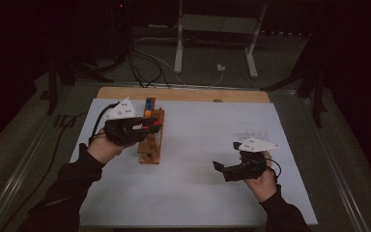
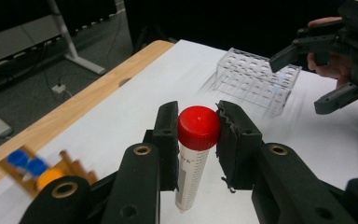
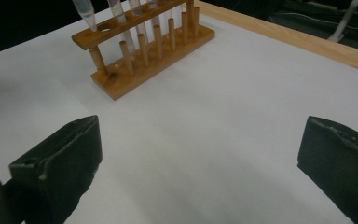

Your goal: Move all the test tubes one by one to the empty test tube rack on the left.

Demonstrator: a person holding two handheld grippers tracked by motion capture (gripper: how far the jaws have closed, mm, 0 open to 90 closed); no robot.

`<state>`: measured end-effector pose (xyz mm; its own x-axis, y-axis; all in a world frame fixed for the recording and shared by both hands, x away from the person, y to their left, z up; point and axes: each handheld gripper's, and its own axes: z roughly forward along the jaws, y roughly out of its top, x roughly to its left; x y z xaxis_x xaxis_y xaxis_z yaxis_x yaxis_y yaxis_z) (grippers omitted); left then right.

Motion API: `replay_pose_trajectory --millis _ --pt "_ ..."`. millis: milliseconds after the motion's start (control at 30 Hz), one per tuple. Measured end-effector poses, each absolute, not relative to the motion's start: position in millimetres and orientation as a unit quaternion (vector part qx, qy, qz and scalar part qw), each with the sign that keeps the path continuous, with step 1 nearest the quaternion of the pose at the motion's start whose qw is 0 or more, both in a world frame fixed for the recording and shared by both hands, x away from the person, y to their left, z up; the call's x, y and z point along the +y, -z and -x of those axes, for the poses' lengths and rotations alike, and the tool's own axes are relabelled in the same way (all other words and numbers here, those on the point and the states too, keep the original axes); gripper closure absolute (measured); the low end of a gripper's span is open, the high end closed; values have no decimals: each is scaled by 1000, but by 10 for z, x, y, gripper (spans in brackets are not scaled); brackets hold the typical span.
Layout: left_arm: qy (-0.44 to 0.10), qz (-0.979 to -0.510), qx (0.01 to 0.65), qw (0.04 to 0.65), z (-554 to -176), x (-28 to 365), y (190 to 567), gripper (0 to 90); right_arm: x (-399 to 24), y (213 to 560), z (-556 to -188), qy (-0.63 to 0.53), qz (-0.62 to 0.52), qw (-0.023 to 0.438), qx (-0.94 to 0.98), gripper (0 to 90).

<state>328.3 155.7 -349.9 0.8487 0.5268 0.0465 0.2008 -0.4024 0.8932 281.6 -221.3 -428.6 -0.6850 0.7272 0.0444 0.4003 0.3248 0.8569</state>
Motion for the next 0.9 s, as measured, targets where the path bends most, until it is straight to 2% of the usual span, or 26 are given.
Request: replay_pose_trajectory --millis 400,500,900 --pt "-186 -814 265 481 -3368 1842 3708 716 -2208 4296 -2824 -462 -353 173 795 0" --pt "-183 -800 277 499 -3406 1891 3752 716 -2213 4296 -2826 -463 -352 171 795 0" --pt "-184 -789 290 509 -3493 1886 3814 716 -2226 4310 -2832 -460 -353 166 798 0"
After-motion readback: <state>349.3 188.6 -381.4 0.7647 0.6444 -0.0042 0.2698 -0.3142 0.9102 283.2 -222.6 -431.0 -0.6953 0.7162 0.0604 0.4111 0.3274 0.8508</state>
